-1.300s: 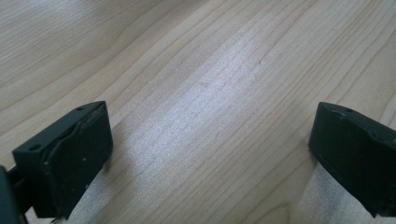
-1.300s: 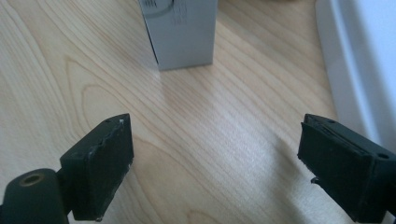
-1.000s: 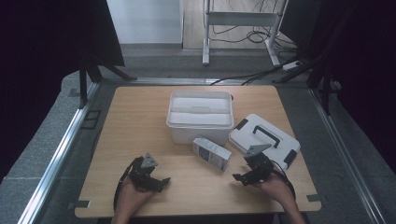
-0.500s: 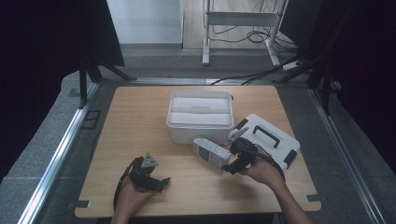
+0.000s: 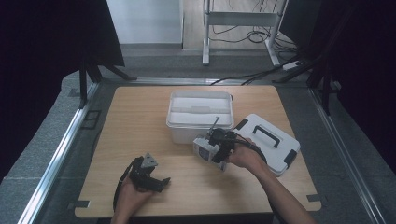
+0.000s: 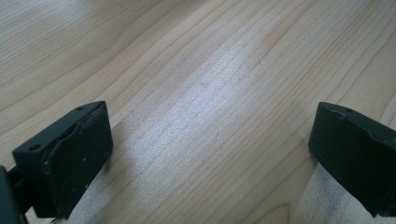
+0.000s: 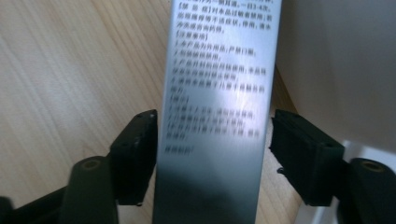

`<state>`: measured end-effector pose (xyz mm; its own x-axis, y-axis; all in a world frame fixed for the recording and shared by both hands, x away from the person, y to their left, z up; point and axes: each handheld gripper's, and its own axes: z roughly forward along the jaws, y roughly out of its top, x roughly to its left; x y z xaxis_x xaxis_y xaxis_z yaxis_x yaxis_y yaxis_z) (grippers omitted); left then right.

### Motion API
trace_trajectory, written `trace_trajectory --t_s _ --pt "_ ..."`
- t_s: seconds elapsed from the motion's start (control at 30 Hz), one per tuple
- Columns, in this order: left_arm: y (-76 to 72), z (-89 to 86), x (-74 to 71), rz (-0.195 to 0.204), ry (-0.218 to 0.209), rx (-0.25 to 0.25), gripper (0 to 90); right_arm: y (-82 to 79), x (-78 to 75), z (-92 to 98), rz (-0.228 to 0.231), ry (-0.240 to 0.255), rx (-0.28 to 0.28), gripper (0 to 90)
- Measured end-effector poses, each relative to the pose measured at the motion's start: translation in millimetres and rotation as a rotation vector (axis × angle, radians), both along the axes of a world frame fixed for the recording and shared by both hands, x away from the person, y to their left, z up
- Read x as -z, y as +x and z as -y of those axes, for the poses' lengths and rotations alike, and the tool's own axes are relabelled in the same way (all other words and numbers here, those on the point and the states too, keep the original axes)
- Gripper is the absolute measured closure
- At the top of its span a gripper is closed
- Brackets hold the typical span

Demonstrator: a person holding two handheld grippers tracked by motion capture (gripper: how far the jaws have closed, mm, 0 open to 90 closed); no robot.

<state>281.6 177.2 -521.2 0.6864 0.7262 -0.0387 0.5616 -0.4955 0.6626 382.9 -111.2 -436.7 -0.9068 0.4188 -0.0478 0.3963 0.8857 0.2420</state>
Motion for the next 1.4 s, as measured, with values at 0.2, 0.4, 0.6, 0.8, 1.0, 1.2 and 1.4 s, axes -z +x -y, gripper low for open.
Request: trace_trajectory --t_s 0.2,0.4,0.6,0.8,1.0,1.2,1.4 --pt "0.0 -0.1 0.0 0.0 0.001 0.0 0.0 6.5 4.8 -9.9 -0.046 -0.021 0.003 49.1" --pt "0.1 -0.3 -0.2 -0.001 0.005 0.004 0.0 3.6 0.8 -11.8 -0.048 -0.028 0.016 55.0" --pt "0.1 -0.2 -0.2 -0.001 0.003 0.002 0.0 -15.6 -13.8 -10.2 -0.054 -0.006 -0.026 54.9" --pt "0.1 -0.3 -0.2 -0.001 0.004 0.003 0.0 -42.3 -18.1 -9.0 -0.057 -0.004 -0.068 54.9" --pt "0.0 -0.2 -0.2 -0.002 0.003 0.002 0.0 -70.2 -13.8 -6.1 -0.067 0.0 -0.108 54.9" --pt "-0.1 -0.1 -0.1 -0.001 0.001 0.001 0.0 -90.7 -7.2 -6.2 -0.07 0.004 -0.138 54.9" --pt "-0.1 0.0 -0.1 -0.002 0.001 0.001 0.0 -94.1 -1.7 -2.1 -0.059 -0.005 -0.13 54.7"
